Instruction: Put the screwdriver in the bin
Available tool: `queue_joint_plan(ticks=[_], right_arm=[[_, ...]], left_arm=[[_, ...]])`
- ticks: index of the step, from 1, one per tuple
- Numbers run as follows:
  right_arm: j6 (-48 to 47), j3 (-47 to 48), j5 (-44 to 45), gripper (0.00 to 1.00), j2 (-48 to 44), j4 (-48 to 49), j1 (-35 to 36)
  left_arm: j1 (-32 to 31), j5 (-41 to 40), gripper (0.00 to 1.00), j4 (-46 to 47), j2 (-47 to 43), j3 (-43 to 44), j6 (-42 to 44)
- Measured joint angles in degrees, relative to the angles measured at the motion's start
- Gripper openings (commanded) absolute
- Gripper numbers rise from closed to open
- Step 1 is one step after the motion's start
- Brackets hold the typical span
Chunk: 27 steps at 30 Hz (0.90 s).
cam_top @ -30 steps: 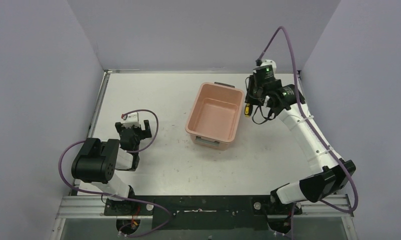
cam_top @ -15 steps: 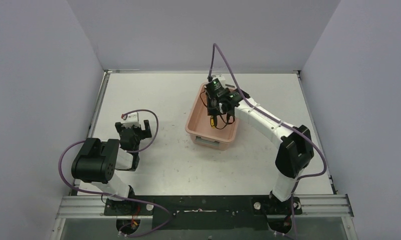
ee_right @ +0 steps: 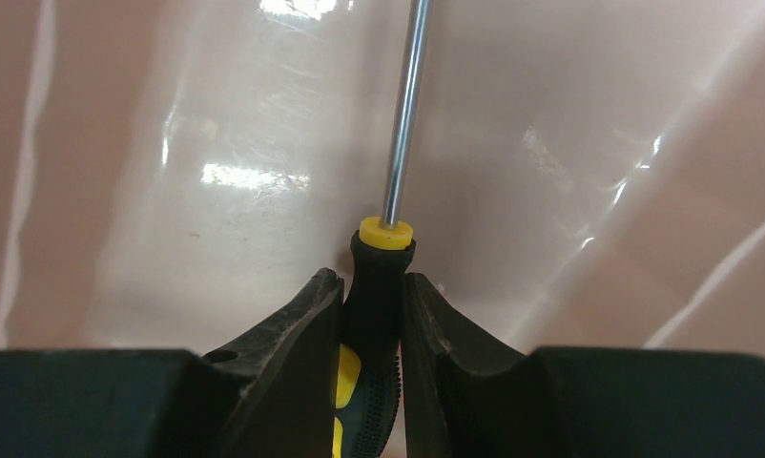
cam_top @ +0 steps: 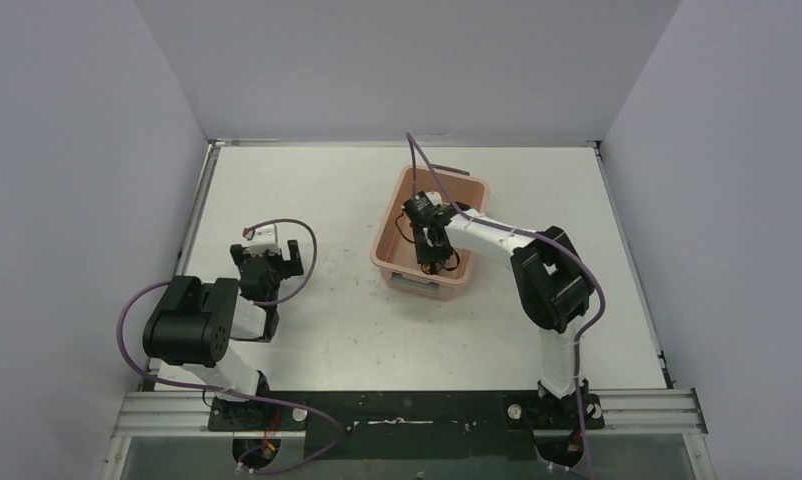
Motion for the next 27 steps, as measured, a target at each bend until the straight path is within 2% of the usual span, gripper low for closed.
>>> queue_joint_plan(ticks=[2, 5, 12, 19, 27], right_arm=[[0.02, -0.28, -0.22, 0.31, 0.98, 0.55, -0.2], [0.33, -0.37, -0.57, 0.58, 1.29, 1.03, -0.2], [0.04, 0.15, 0.28, 0.98, 1.05, 1.46, -0.22], [-1.66, 3.56, 2.23, 1.0, -3.89, 0.44, -0.26], [-5.31, 5.84, 4.17, 1.0, -16.94, 1.92, -1.36]], left_arm=[[0.0, 0.0, 0.97, 0.0, 0.0, 0.0, 0.0], [0.0, 0.0, 0.97, 0.0, 0.0, 0.0, 0.02], [0.0, 0.0, 0.97, 0.0, 0.0, 0.0, 0.0], [0.0, 0.0, 0.97, 0.0, 0.0, 0.0, 0.02], [0.0, 0.0, 0.97, 0.0, 0.0, 0.0, 0.0]])
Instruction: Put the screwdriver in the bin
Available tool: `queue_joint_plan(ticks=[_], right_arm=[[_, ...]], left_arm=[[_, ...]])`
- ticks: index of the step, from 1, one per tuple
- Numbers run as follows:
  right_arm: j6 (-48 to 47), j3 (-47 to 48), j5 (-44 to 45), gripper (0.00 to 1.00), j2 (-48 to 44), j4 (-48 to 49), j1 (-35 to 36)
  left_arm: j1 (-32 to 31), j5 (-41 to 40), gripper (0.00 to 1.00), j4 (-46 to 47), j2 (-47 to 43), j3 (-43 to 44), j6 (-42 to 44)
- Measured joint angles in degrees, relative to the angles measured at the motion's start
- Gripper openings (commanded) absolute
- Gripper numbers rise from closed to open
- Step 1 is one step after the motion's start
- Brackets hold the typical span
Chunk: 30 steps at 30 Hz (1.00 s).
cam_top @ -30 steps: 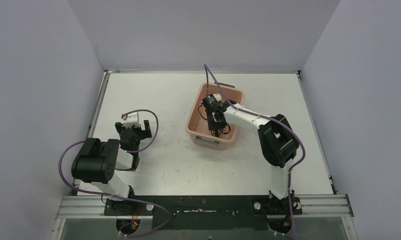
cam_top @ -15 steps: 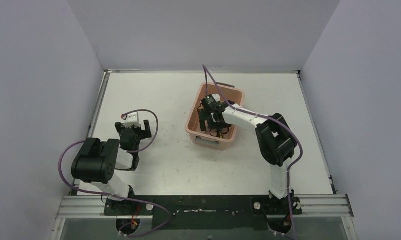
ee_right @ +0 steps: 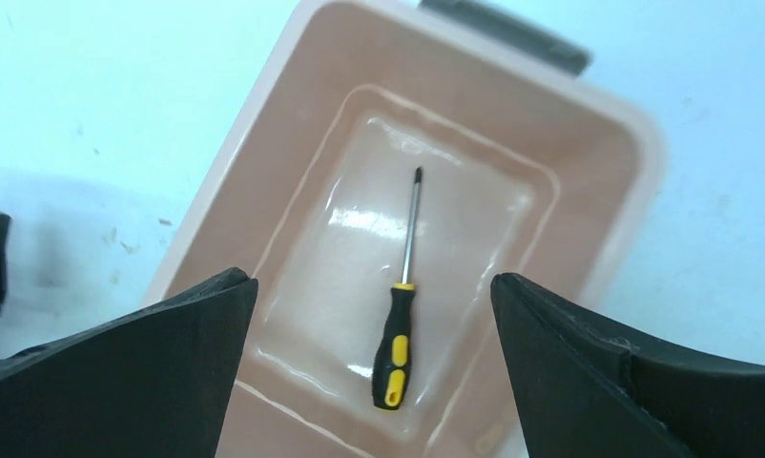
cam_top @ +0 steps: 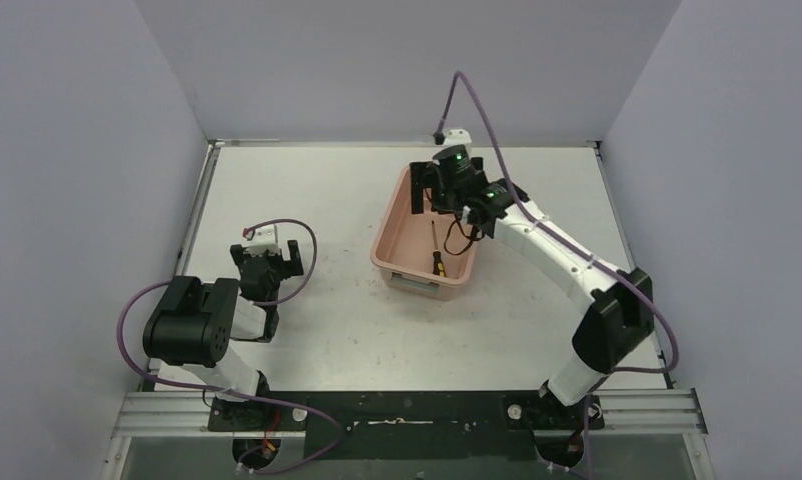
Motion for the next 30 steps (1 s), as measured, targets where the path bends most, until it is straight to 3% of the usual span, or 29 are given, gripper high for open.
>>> queue_joint_plan(ticks=[4, 9, 18, 23, 30], right_arm=[[-1.25, -5.79, 0.04, 1.0, -9.11, 6.19, -4.52], [-2.95, -22.77, 1.42, 1.0, -21.73, 17.64, -16.11], [-4.04, -54.8, 0.59, 1.0, -30.84, 37.55, -34.34], [-6.38, -70.64, -1.03, 1.0, -34.77, 52.94, -35.17], [-10.86, -79.52, -2.54, 1.0, -35.71, 66.53, -35.17]], left_arm=[[0.0, 0.0, 0.97, 0.0, 0.0, 0.0, 0.0], [0.0, 0.0, 0.97, 0.0, 0.0, 0.0, 0.02], [0.0, 0.0, 0.97, 0.0, 0.0, 0.0, 0.0], [0.0, 0.0, 0.97, 0.0, 0.0, 0.0, 0.02], [0.0, 0.0, 0.97, 0.0, 0.0, 0.0, 0.0]])
